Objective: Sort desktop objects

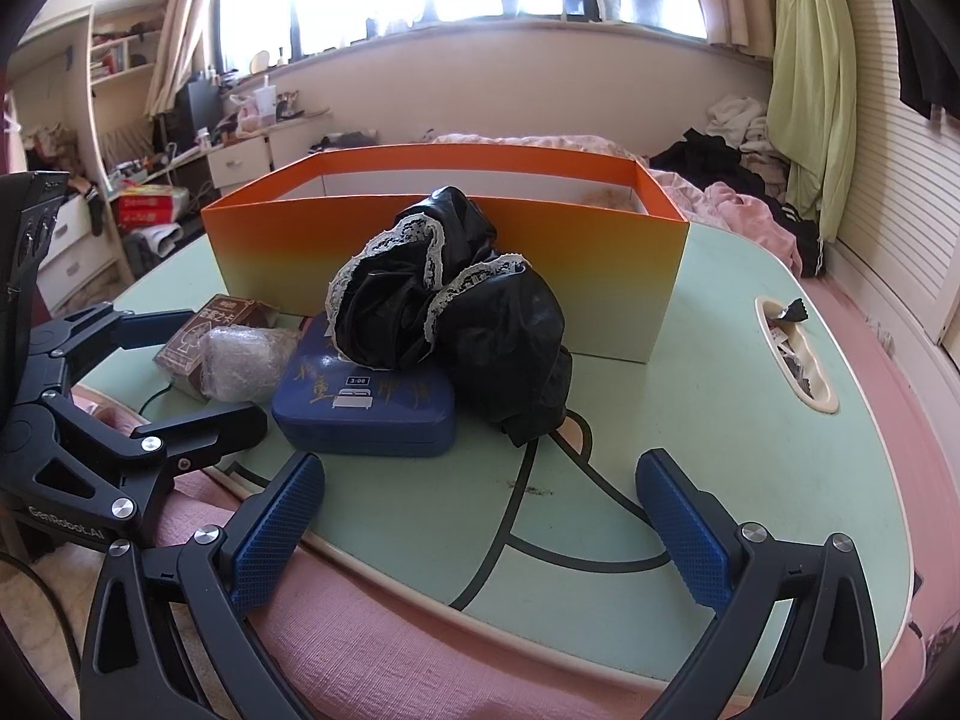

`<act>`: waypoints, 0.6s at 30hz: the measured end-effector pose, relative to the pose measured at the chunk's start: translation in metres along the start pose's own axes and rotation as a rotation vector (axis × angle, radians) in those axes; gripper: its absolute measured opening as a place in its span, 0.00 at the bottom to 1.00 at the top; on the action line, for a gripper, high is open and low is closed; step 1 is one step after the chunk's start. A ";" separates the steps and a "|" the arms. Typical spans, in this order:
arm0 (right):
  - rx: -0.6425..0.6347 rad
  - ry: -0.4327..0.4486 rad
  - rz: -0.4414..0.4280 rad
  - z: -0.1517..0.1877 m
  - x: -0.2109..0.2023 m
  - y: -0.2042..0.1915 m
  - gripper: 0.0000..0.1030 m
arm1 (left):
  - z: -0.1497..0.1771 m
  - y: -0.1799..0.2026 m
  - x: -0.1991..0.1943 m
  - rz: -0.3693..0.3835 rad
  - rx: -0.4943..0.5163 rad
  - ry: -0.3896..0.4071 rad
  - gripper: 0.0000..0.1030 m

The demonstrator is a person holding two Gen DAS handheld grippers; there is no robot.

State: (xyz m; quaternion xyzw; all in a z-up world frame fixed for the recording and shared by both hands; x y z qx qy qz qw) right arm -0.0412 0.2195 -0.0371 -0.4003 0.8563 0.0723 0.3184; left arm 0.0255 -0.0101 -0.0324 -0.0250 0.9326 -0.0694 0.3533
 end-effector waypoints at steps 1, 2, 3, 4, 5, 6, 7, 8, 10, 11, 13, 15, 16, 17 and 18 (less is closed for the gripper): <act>0.000 0.000 0.000 0.000 0.000 0.000 1.00 | 0.000 0.000 0.000 0.000 0.000 0.000 1.00; 0.000 0.000 0.000 0.000 0.000 0.000 1.00 | 0.000 0.000 0.000 0.000 0.000 0.000 1.00; 0.000 0.000 0.000 0.000 0.000 0.000 1.00 | 0.000 0.000 0.000 0.000 0.000 0.000 1.00; 0.000 0.000 0.000 0.000 0.000 0.000 1.00 | 0.000 0.000 0.000 0.000 0.000 0.000 1.00; 0.000 0.000 0.000 0.001 0.000 0.000 1.00 | 0.000 0.000 0.000 -0.001 0.000 0.000 1.00; 0.000 0.000 0.000 0.001 0.000 0.000 1.00 | 0.000 0.000 -0.001 -0.001 -0.001 0.000 1.00; 0.000 0.000 0.000 0.001 0.000 -0.001 1.00 | 0.000 0.000 0.000 -0.001 -0.001 0.000 1.00; 0.000 0.001 0.000 0.001 0.000 -0.001 1.00 | 0.000 0.000 0.000 -0.001 -0.001 0.000 1.00; 0.000 0.001 0.000 0.001 0.000 -0.001 1.00 | 0.000 0.000 -0.001 -0.001 -0.001 0.000 1.00; 0.000 0.001 0.000 0.001 0.000 -0.001 1.00 | 0.000 0.000 -0.001 -0.001 -0.001 0.000 1.00; 0.000 0.001 0.000 0.002 0.000 -0.001 1.00 | 0.000 0.000 0.000 -0.001 -0.001 -0.001 1.00; 0.000 0.001 0.000 0.002 0.000 -0.001 1.00 | 0.000 0.000 0.000 -0.001 0.000 -0.003 1.00; 0.000 0.001 0.000 0.002 0.000 -0.001 1.00 | -0.002 0.001 0.000 -0.005 0.000 -0.007 0.99; 0.000 0.001 0.000 0.002 0.000 0.000 1.00 | -0.002 0.000 -0.001 -0.015 0.000 -0.007 0.95; 0.000 0.001 0.000 0.002 0.000 -0.001 1.00 | -0.003 -0.001 -0.004 -0.025 -0.003 0.001 0.82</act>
Point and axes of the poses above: each gripper's, at about its wrist camera, not at the fingertips, and x roughly the way its jaws point, y to its right, z to its underside, the point moved 4 cm from there along x, roughly the way its jaws point, and after that the axes turned 10 degrees about -z, right-handed, at the moved point
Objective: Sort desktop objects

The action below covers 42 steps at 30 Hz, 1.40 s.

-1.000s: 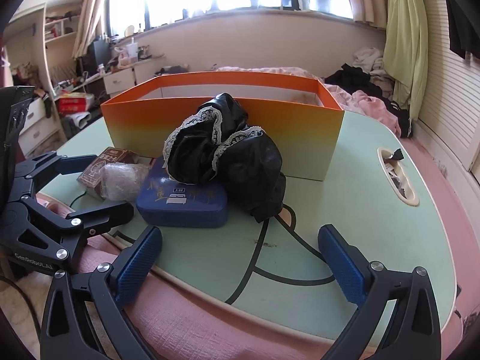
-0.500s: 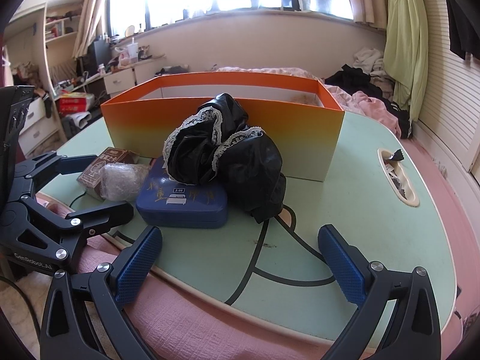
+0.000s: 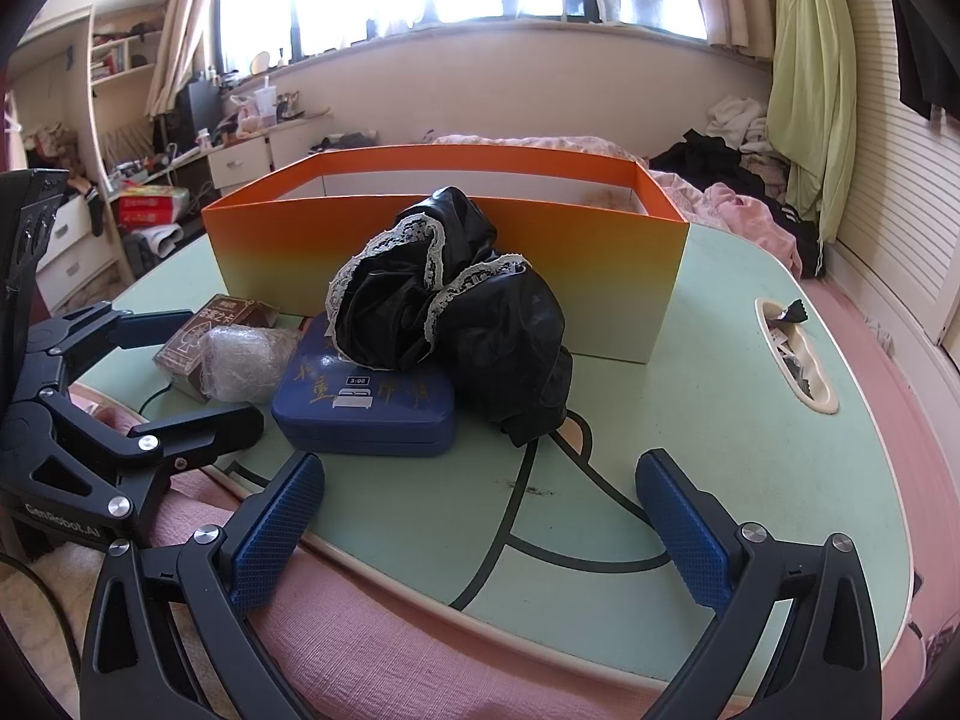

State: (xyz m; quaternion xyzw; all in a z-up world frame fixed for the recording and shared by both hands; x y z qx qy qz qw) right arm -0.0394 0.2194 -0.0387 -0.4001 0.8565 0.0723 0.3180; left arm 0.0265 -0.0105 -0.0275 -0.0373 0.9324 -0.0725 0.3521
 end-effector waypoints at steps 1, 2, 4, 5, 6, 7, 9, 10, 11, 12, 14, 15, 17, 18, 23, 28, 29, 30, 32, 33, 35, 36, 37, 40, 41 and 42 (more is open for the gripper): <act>0.000 0.000 0.000 0.000 0.000 0.000 1.00 | -0.002 -0.001 -0.005 -0.006 -0.004 0.009 0.75; 0.000 0.000 0.001 0.000 0.000 0.000 1.00 | -0.005 -0.004 -0.013 0.001 -0.013 0.013 0.66; 0.000 0.000 0.001 0.001 0.000 -0.001 1.00 | -0.021 -0.008 -0.031 0.048 -0.031 0.036 0.63; 0.000 0.000 0.001 -0.003 0.001 -0.001 1.00 | -0.029 -0.009 -0.039 0.062 -0.036 0.054 0.63; 0.000 0.000 0.001 -0.003 0.001 -0.001 1.00 | -0.039 -0.010 -0.048 0.072 -0.039 0.076 0.63; 0.000 0.000 0.001 -0.003 0.001 -0.001 1.00 | -0.051 -0.009 -0.059 0.087 -0.040 0.105 0.63; 0.000 0.000 0.000 -0.004 0.001 -0.001 1.00 | -0.080 -0.002 -0.071 0.143 -0.031 0.129 0.63; 0.000 0.000 0.000 -0.005 0.001 -0.001 1.00 | -0.100 0.006 -0.068 0.195 -0.029 0.109 0.63; 0.000 0.000 0.000 -0.006 0.001 -0.001 1.00 | -0.113 0.012 -0.061 0.230 -0.028 0.081 0.63; 0.000 0.000 0.001 -0.006 0.001 -0.001 1.00 | -0.126 0.020 -0.050 0.260 -0.026 0.038 0.63; 0.000 0.001 0.001 -0.006 0.000 -0.001 1.00 | -0.152 0.043 -0.006 0.310 -0.032 -0.113 0.63; 0.000 0.001 0.000 -0.005 0.001 -0.001 1.00 | -0.159 0.052 0.014 0.314 -0.033 -0.177 0.54; 0.000 0.001 0.000 -0.005 0.000 -0.001 1.00 | -0.165 0.073 0.069 0.282 -0.036 -0.339 0.36; 0.000 0.001 -0.001 -0.007 0.001 -0.001 1.00 | -0.165 0.080 0.086 0.266 -0.047 -0.393 0.34; -0.001 0.002 -0.002 -0.012 0.002 0.001 1.00 | -0.174 0.088 0.133 0.277 -0.156 -0.478 0.34; 0.000 0.002 -0.001 -0.014 0.004 -0.001 1.00 | -0.178 0.101 0.140 0.273 -0.131 -0.501 0.34; 0.000 0.001 -0.001 -0.014 0.004 -0.001 1.00 | -0.176 0.105 0.144 0.255 -0.102 -0.516 0.35; 0.000 0.002 -0.001 -0.015 0.004 -0.001 1.00 | -0.177 0.106 0.146 0.245 -0.088 -0.529 0.34; 0.000 0.003 -0.002 -0.016 0.005 -0.001 1.00 | -0.171 0.110 0.148 0.218 -0.036 -0.556 0.31; 0.000 0.003 -0.003 -0.016 0.006 0.000 1.00 | -0.169 0.110 0.148 0.213 -0.022 -0.556 0.27; 0.001 0.004 -0.003 -0.016 0.006 0.000 1.00 | -0.165 0.105 0.147 0.199 -0.008 -0.550 0.27; 0.000 0.004 -0.003 -0.017 0.007 0.001 1.00 | -0.163 0.098 0.145 0.201 -0.013 -0.548 0.26; 0.001 0.004 -0.002 -0.015 0.006 0.000 1.00 | -0.162 0.092 0.144 0.205 -0.022 -0.546 0.26; 0.001 0.004 -0.003 -0.015 0.006 0.000 1.00 | -0.166 0.067 0.132 0.242 -0.073 -0.488 0.25; 0.001 0.004 -0.003 -0.015 0.006 0.000 1.00 | -0.167 0.061 0.126 0.252 -0.087 -0.466 0.25; 0.001 0.004 -0.002 -0.015 0.006 -0.001 1.00 | -0.170 0.052 0.116 0.270 -0.109 -0.433 0.25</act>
Point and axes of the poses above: each gripper's, at about its wrist camera, not at the fingertips, and x roughly the way its jaws point, y to its right, z to its underside, the point moved 4 cm from there along x, roughly the way its jaws point, and after that the axes turned 10 degrees about -z, right-handed, at the moved point
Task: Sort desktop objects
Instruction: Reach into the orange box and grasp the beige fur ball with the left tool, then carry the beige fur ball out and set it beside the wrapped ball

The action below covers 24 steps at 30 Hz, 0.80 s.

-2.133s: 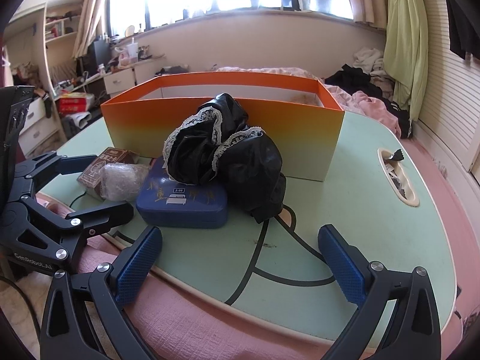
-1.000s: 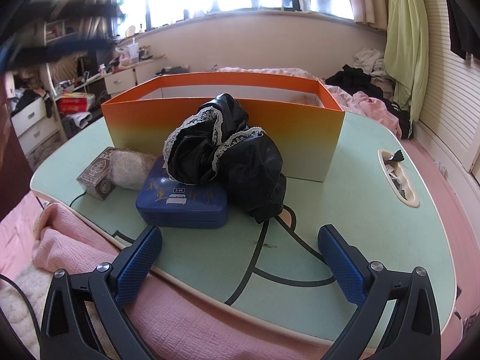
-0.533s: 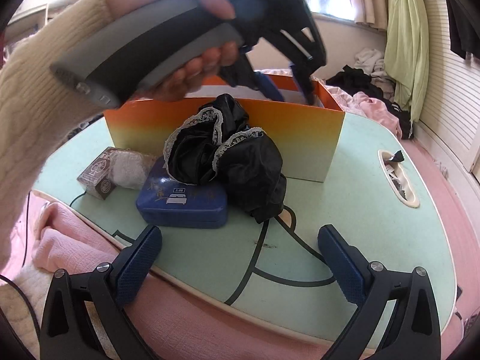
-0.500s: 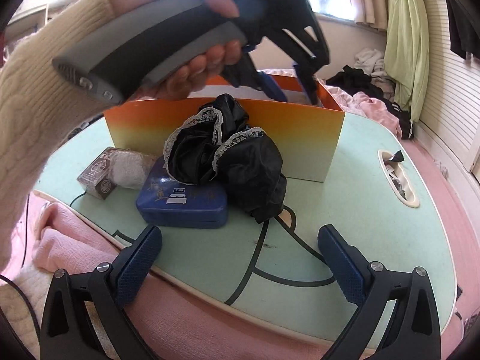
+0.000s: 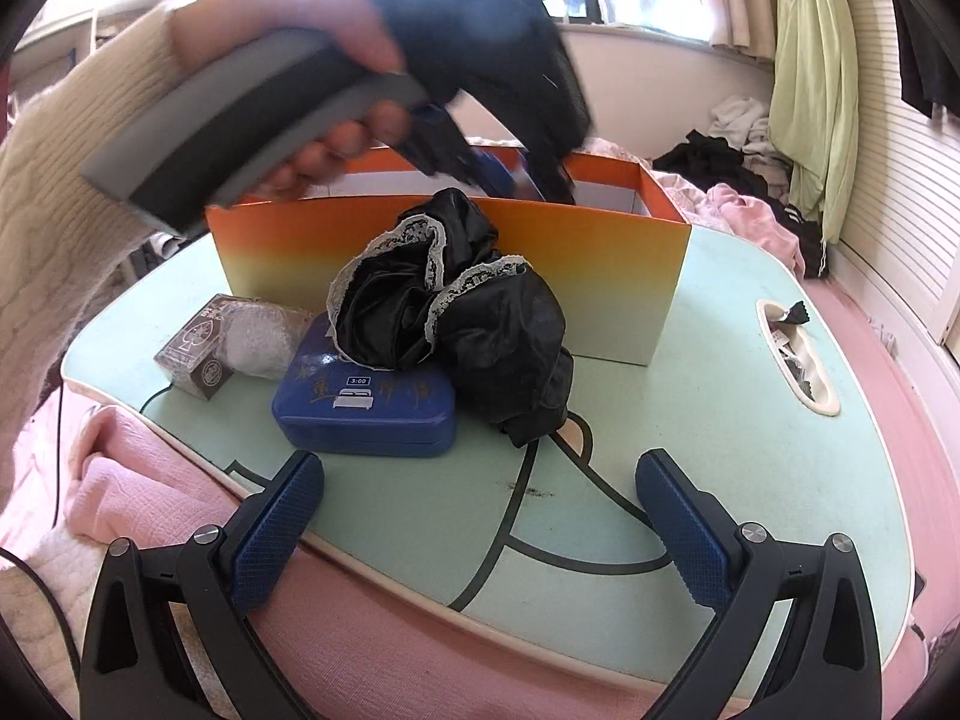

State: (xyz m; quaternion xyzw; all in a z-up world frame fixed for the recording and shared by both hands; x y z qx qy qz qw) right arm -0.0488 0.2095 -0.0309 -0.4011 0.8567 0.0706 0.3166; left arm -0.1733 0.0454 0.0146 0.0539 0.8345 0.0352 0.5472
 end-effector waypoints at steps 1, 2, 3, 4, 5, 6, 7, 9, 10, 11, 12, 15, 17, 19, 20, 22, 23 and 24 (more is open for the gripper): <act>0.000 0.000 0.000 -0.001 0.001 0.000 1.00 | 0.004 -0.004 -0.013 0.028 -0.007 0.031 0.25; 0.000 0.000 0.000 -0.001 0.001 0.000 1.00 | 0.008 -0.008 -0.024 0.051 -0.010 0.056 0.25; 0.001 0.000 0.001 0.000 0.000 0.000 1.00 | 0.013 -0.011 -0.037 0.072 -0.014 0.085 0.25; 0.000 0.001 0.001 -0.001 0.001 0.000 1.00 | 0.021 -0.013 -0.052 0.094 -0.013 0.123 0.25; 0.000 0.001 0.001 -0.001 0.001 0.000 1.00 | 0.034 -0.015 -0.073 0.122 -0.006 0.169 0.25; 0.000 0.001 0.001 0.001 0.000 0.000 1.00 | 0.046 -0.016 -0.087 0.147 0.001 0.197 0.25; 0.000 0.001 0.001 0.001 0.000 0.000 1.00 | 0.060 -0.016 -0.099 0.176 0.006 0.221 0.25; 0.000 0.001 0.001 0.000 0.000 0.000 1.00 | 0.091 -0.018 -0.116 0.220 0.016 0.250 0.25; 0.000 0.001 0.001 0.001 0.000 0.000 1.00 | 0.107 -0.019 -0.119 0.232 0.021 0.247 0.25; 0.000 0.001 0.002 0.001 0.000 0.000 1.00 | 0.124 -0.019 -0.118 0.253 0.019 0.237 0.25; 0.000 0.001 0.001 0.001 0.000 0.001 1.00 | 0.139 -0.021 -0.115 0.285 0.004 0.224 0.25; 0.000 0.001 0.001 0.002 0.000 0.001 1.00 | 0.158 -0.026 -0.098 0.296 -0.020 0.209 0.25; 0.000 0.001 0.000 0.002 0.000 0.001 1.00 | 0.161 -0.030 -0.079 0.202 -0.011 0.204 0.26; 0.000 0.001 0.001 0.002 0.000 0.000 1.00 | 0.159 -0.029 -0.072 0.184 0.000 0.229 0.30; 0.001 0.002 0.001 0.002 0.000 0.001 1.00 | 0.159 -0.028 -0.074 0.179 0.000 0.239 0.40; 0.001 0.002 0.001 0.003 0.000 0.000 1.00 | 0.160 -0.030 -0.084 0.153 -0.008 0.282 0.53; 0.001 0.002 0.001 0.003 0.000 0.000 1.00 | 0.162 -0.032 -0.098 0.132 -0.009 0.349 0.59; 0.001 0.002 0.002 0.003 0.000 0.000 1.00 | 0.165 -0.033 -0.110 0.116 -0.001 0.394 0.68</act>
Point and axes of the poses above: each gripper's, at about its wrist camera, not at the fingertips, and x roughly the way its jaws point, y to its right, z to its underside, the point moved 4 cm from there along x, roughly the way its jaws point, and after that the axes turned 10 degrees about -z, right-handed, at the moved point
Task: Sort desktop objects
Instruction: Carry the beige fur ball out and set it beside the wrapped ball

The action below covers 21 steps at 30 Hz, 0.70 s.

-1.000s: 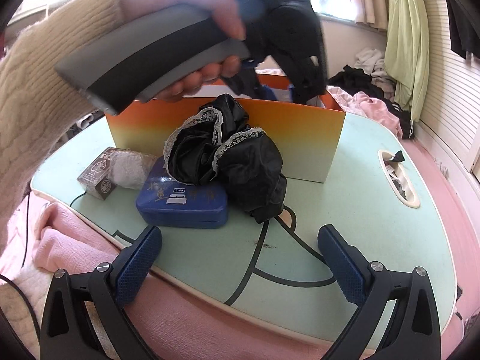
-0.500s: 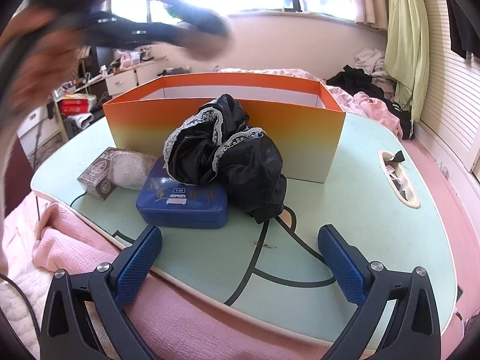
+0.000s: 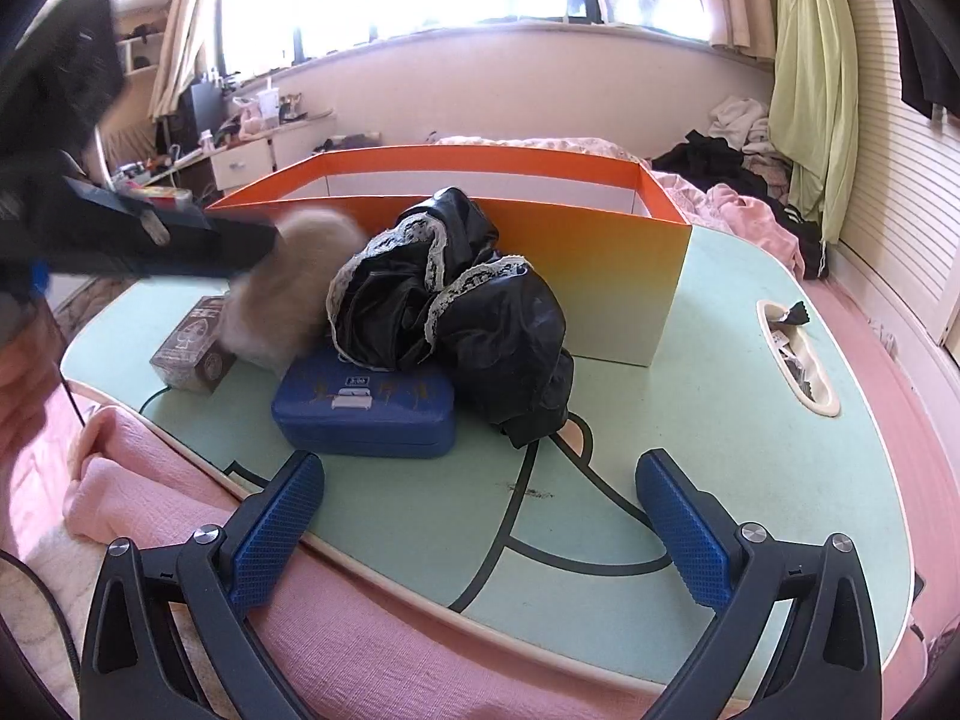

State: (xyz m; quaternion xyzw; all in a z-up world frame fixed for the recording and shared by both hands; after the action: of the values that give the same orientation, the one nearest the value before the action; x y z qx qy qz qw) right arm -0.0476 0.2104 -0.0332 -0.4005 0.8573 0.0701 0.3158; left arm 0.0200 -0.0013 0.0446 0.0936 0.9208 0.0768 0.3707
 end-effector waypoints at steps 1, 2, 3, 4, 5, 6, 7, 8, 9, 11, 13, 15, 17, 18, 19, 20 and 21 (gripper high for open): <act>0.000 0.000 0.000 0.000 0.000 0.000 1.00 | -0.001 0.001 -0.012 -0.018 0.019 0.031 0.73; 0.000 0.000 0.001 -0.001 0.001 0.000 1.00 | -0.001 0.002 -0.018 -0.032 0.031 0.046 0.81; 0.000 0.000 0.001 0.000 0.000 0.000 1.00 | -0.001 0.001 -0.027 -0.053 0.051 0.067 0.81; 0.000 0.000 0.000 0.001 0.000 0.000 1.00 | 0.002 0.001 -0.037 -0.093 0.084 0.077 0.81; 0.000 0.000 0.000 0.001 0.000 0.000 1.00 | 0.006 0.001 -0.040 -0.124 0.106 0.072 0.81; 0.000 0.000 0.000 0.001 0.000 0.000 1.00 | 0.014 -0.001 -0.042 -0.170 0.139 0.056 0.81; 0.000 0.000 0.000 0.001 0.000 0.000 1.00 | 0.021 -0.004 -0.041 -0.200 0.163 0.038 0.81; 0.000 0.000 0.000 0.001 0.000 0.000 1.00 | 0.029 -0.005 -0.037 -0.234 0.188 0.014 0.81; 0.000 0.000 0.000 0.001 0.000 0.000 1.00 | 0.040 -0.007 -0.030 -0.263 0.210 -0.019 0.81; -0.001 0.000 0.001 0.001 0.000 0.000 1.00 | 0.060 -0.010 -0.012 -0.283 0.230 -0.082 0.81; -0.001 0.000 0.001 0.002 0.000 0.001 1.00 | 0.072 -0.007 0.005 -0.287 0.233 -0.124 0.81; -0.002 0.000 0.001 0.001 0.000 0.002 1.00 | 0.076 -0.005 0.018 -0.351 0.265 -0.071 0.90; 0.001 0.001 0.000 0.001 0.001 0.004 1.00 | 0.073 -0.002 0.032 -0.352 0.272 -0.066 1.00; 0.001 0.001 0.000 0.001 0.001 0.005 1.00 | 0.069 0.000 0.034 -0.309 0.258 -0.041 1.00; 0.000 0.000 0.001 0.001 0.001 0.006 1.00 | 0.067 0.001 0.036 -0.290 0.249 -0.033 1.00; 0.000 0.001 0.001 0.001 0.001 0.005 1.00 | 0.063 0.000 0.039 -0.285 0.226 -0.017 1.00; 0.004 0.003 0.011 0.001 0.001 0.006 1.00 | 0.060 -0.001 0.042 -0.292 0.211 -0.007 1.00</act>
State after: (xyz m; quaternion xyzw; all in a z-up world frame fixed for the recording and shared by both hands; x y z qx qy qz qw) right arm -0.0522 0.2145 -0.0348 -0.3951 0.8602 0.0693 0.3148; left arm 0.0319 0.0118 -0.0267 -0.0025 0.9262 -0.0755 0.3693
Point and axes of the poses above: each gripper's, at about its wrist camera, not at the fingertips, and x roughly the way its jaws point, y to its right, z to its underside, the point moved 4 cm from there along x, roughly the way its jaws point, and after that the axes turned 10 degrees about -z, right-handed, at the moved point
